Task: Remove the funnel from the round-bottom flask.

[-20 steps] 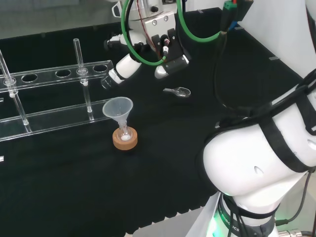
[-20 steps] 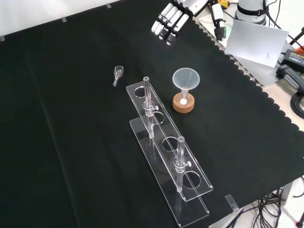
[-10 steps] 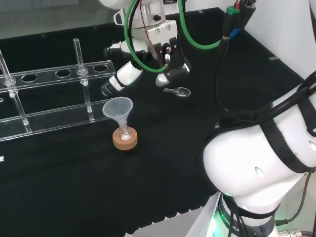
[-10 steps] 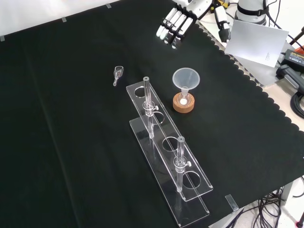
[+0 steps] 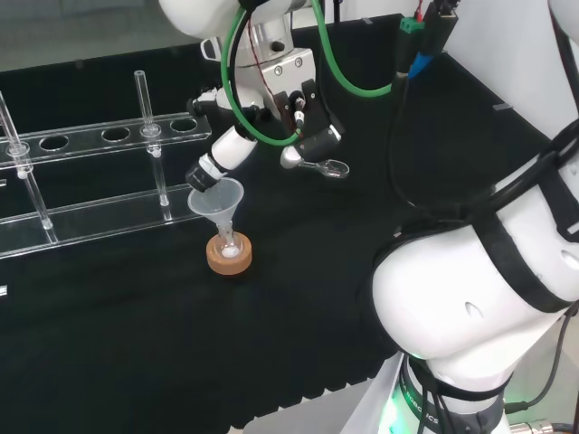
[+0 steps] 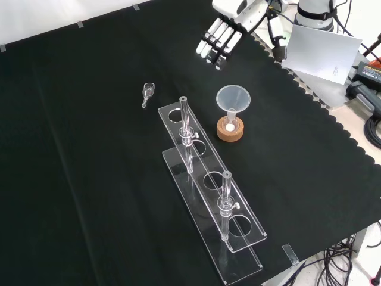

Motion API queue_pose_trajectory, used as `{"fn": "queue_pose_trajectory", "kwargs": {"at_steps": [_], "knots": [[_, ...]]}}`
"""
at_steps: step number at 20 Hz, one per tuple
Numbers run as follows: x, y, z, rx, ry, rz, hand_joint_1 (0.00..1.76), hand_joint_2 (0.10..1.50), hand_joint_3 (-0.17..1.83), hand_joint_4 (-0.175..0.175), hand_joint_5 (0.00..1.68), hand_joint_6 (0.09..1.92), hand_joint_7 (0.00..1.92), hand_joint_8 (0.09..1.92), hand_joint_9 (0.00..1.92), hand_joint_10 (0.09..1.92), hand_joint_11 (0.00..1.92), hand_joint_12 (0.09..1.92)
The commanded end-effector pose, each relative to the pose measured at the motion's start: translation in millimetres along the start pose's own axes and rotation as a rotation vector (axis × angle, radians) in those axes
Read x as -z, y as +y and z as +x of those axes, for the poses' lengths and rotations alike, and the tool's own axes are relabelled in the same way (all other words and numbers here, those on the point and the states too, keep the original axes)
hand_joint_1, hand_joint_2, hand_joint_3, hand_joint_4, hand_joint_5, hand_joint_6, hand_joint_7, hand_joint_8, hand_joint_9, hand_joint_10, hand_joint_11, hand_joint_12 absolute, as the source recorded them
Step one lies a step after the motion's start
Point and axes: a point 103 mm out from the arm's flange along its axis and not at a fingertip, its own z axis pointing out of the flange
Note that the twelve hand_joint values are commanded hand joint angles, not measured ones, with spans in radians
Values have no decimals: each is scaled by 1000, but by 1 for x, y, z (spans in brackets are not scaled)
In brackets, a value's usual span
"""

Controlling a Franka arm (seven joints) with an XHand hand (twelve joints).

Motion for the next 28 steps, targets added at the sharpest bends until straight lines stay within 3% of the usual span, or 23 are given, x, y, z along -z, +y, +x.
{"fn": "queue_pose_trajectory", "kwargs": {"at_steps": [1,13,28], "knots": [[-6,9,1,8,-50,19,437,573,-6,-1,0,87,0,87,0,87,0,87],[-26,30,3,14,-92,60,509,590,3,-8,0,87,0,87,0,87,0,87],[-40,45,4,48,-213,170,746,594,3,-28,0,87,0,87,0,87,0,87]]}}
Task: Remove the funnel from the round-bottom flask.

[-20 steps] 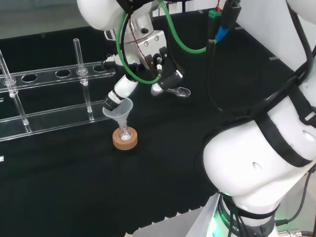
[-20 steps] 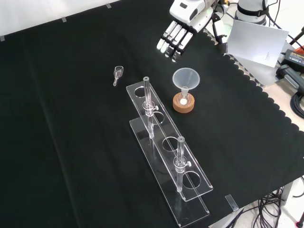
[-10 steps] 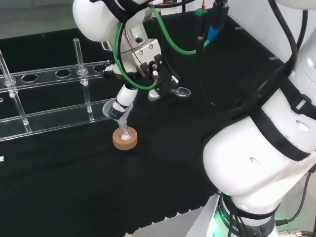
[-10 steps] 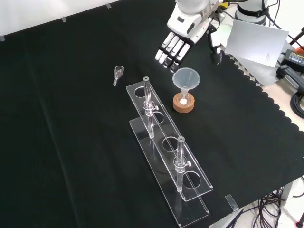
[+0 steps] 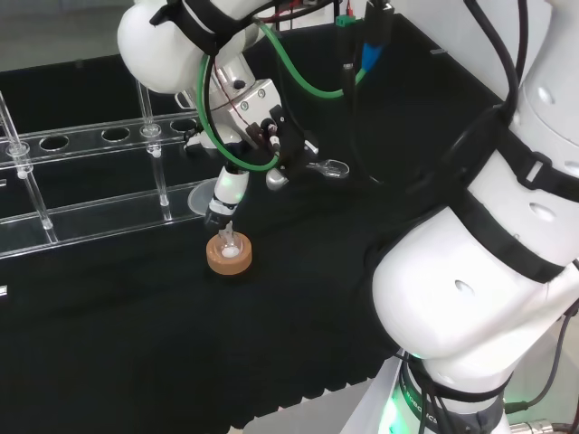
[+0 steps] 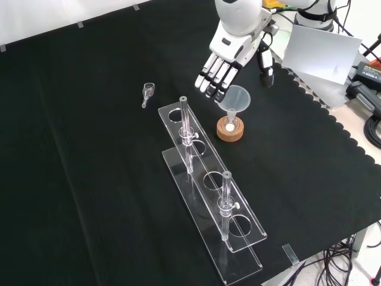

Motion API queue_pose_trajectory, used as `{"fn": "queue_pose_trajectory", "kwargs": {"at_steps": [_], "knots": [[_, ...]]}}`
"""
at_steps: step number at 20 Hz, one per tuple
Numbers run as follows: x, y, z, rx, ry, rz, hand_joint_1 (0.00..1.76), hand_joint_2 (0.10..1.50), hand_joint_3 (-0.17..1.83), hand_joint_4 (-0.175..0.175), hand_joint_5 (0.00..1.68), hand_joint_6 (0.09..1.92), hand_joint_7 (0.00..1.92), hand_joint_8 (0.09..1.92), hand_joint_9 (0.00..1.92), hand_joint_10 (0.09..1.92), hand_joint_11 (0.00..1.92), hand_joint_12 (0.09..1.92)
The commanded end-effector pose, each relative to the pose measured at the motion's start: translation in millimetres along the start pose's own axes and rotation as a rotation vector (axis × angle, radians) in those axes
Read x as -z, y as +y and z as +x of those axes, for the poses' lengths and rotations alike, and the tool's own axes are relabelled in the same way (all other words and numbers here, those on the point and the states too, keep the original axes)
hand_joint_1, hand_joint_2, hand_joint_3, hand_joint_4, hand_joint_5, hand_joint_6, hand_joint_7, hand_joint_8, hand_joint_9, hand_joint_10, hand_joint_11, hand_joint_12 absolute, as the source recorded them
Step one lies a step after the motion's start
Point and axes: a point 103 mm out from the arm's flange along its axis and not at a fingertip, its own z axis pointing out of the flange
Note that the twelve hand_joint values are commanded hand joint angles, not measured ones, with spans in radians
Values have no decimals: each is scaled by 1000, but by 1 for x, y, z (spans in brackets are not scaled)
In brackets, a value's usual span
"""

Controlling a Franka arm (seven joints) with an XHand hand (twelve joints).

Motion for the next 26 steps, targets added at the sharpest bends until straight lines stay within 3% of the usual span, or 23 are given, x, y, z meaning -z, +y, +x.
{"fn": "queue_pose_trajectory", "kwargs": {"at_steps": [1,16,26], "knots": [[-1,0,-3,2,-25,31,772,600,5,-29,0,87,0,87,0,87,0,87],[3,13,1,-4,-13,34,771,611,9,-32,0,87,0,87,0,87,0,87],[0,20,1,-28,3,58,743,621,12,-59,0,87,0,87,0,87,0,87]]}}
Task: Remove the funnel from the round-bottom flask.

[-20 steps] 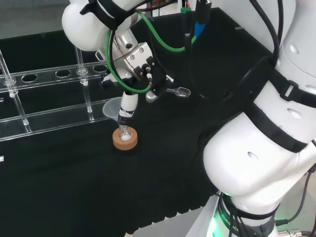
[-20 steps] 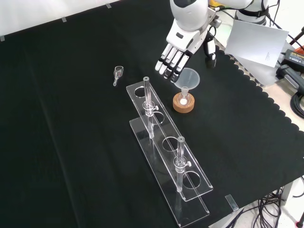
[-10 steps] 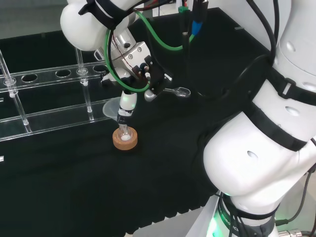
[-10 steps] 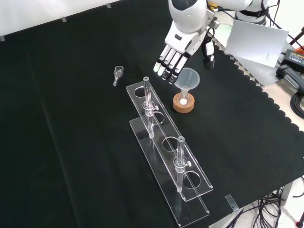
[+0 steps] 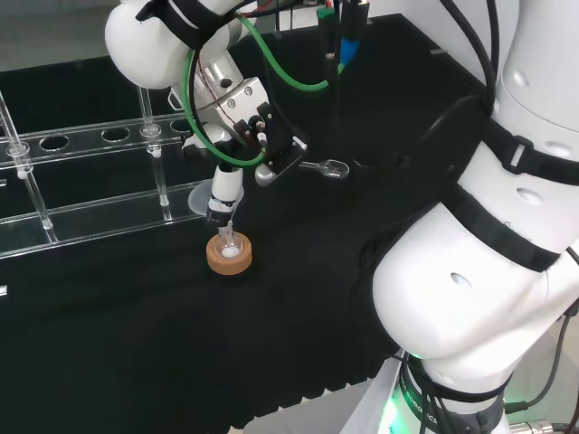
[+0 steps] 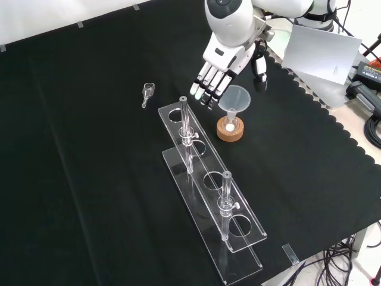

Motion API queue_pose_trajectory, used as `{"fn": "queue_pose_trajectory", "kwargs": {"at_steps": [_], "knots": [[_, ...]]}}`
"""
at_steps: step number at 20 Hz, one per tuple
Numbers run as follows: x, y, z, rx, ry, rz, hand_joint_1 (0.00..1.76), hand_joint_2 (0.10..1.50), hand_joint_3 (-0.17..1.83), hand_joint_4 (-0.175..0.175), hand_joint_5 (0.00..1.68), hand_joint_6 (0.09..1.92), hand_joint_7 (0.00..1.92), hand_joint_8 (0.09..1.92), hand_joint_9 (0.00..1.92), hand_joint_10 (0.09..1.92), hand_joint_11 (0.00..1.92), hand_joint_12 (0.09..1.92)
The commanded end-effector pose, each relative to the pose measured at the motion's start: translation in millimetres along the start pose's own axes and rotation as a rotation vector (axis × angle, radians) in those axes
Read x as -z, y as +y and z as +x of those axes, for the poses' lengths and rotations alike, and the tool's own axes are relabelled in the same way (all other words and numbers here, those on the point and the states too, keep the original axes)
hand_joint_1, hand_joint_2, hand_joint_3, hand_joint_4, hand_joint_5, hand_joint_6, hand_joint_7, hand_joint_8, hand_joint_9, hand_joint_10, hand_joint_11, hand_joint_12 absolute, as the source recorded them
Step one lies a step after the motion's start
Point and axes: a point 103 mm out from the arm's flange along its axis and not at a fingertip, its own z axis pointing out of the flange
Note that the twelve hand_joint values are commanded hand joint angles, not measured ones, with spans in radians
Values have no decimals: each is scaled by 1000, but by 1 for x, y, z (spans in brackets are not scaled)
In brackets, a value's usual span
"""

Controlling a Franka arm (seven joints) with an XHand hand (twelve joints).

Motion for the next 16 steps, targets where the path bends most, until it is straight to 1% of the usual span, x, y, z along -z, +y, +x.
{"fn": "queue_pose_trajectory", "kwargs": {"at_steps": [1,3,9,12,16], "knots": [[-3,1,0,-13,8,18,741,622,13,-62,0,87,0,87,0,87,0,87],[-5,1,2,-14,12,31,737,623,13,-66,0,87,0,87,0,87,0,87],[-8,2,-1,-34,35,37,726,627,14,-72,0,87,0,87,0,87,0,87],[-9,3,-4,-52,68,38,720,629,15,-76,0,87,0,87,0,87,0,87],[-13,6,-1,-53,74,51,715,631,15,-80,0,87,0,87,0,87,0,87]]}}
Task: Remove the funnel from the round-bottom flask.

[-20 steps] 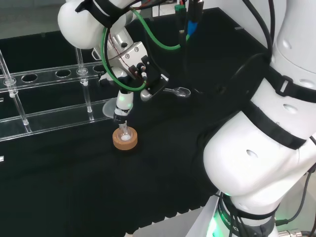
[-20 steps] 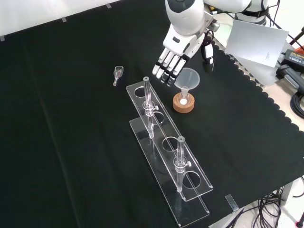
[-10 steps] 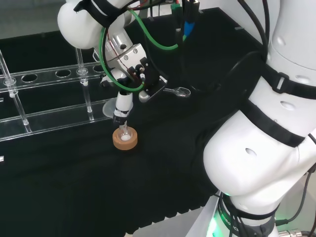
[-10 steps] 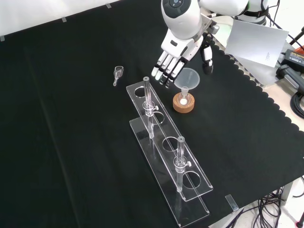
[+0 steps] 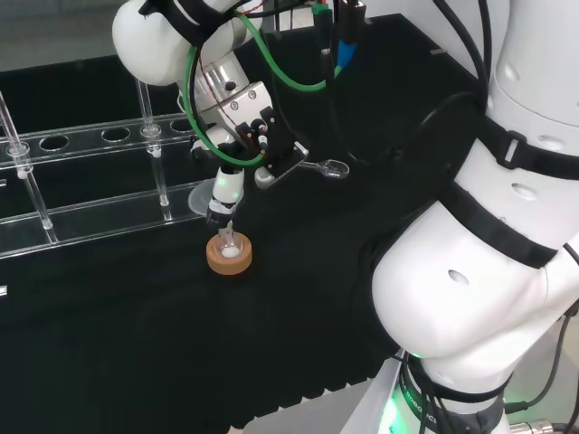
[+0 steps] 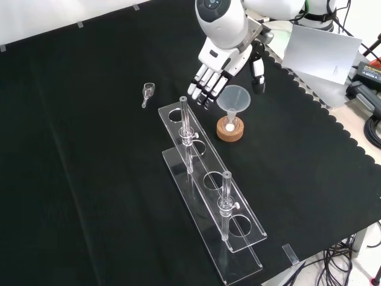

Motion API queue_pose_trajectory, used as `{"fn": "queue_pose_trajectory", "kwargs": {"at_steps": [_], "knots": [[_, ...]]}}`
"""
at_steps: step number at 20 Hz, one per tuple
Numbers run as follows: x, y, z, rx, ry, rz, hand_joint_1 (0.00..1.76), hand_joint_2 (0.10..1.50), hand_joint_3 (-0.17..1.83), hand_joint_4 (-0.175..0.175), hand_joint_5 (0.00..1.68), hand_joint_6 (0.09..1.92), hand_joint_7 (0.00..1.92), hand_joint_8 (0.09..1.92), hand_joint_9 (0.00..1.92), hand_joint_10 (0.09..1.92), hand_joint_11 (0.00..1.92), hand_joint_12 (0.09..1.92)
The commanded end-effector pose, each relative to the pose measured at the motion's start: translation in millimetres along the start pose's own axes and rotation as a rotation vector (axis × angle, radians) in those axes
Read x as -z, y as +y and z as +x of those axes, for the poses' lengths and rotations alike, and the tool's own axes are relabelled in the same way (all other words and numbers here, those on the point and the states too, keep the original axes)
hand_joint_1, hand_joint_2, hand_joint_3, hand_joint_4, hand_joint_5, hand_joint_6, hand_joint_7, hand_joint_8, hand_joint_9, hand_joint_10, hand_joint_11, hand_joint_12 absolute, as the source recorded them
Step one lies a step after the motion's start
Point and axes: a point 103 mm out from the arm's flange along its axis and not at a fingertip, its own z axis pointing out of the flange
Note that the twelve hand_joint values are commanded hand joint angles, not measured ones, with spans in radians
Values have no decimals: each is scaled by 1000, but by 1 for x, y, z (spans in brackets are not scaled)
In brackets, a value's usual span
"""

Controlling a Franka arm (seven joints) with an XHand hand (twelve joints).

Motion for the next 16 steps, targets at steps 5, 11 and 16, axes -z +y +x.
{"fn": "queue_pose_trajectory", "kwargs": {"at_steps": [5,11,16], "knots": [[-10,6,2,0,4,52,709,632,15,-82,0,87,0,87,0,87,0,87],[-7,3,3,12,-8,102,706,634,15,-83,0,87,0,87,0,87,0,87],[-7,2,2,12,-11,104,703,636,15,-84,0,87,0,87,0,87,0,87]]}}
